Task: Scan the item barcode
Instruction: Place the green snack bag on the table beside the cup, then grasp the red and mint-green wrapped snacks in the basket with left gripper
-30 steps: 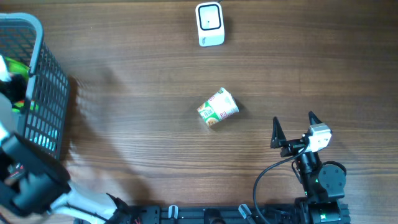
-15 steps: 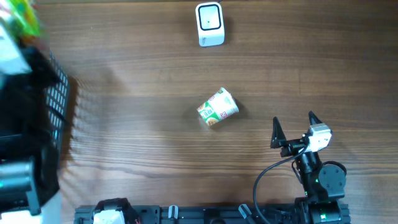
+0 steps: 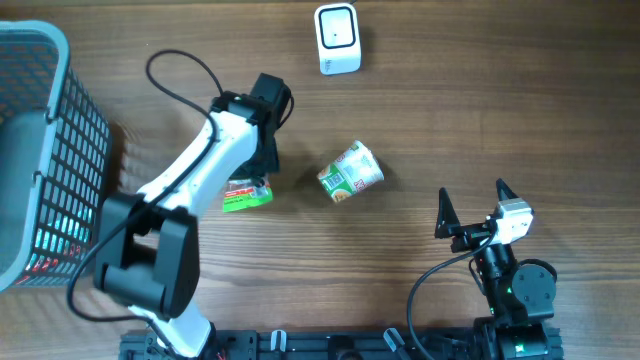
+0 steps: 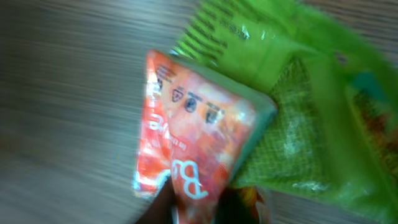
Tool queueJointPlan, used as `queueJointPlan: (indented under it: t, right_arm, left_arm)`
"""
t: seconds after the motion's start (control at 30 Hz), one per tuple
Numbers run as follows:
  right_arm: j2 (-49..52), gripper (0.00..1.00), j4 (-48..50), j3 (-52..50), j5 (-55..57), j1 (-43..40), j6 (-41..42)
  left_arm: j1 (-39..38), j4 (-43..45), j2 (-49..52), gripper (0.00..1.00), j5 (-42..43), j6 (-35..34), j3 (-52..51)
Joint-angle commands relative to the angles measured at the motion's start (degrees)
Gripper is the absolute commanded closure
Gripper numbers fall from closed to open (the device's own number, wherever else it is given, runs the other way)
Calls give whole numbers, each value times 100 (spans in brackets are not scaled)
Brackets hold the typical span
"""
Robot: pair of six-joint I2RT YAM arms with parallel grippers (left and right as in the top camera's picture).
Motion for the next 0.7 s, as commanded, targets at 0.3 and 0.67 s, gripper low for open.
queueJointPlan:
  t: [0.3, 0.67]
  right_arm:
    - [-24, 0, 22, -7, -48, -17, 13]
    - [-24, 0, 22, -7, -48, -17, 11]
  left_arm:
    - [824, 273, -1853, 8, 1445, 247, 1506]
    - [6734, 122, -3171, 0, 1047, -1005, 1825]
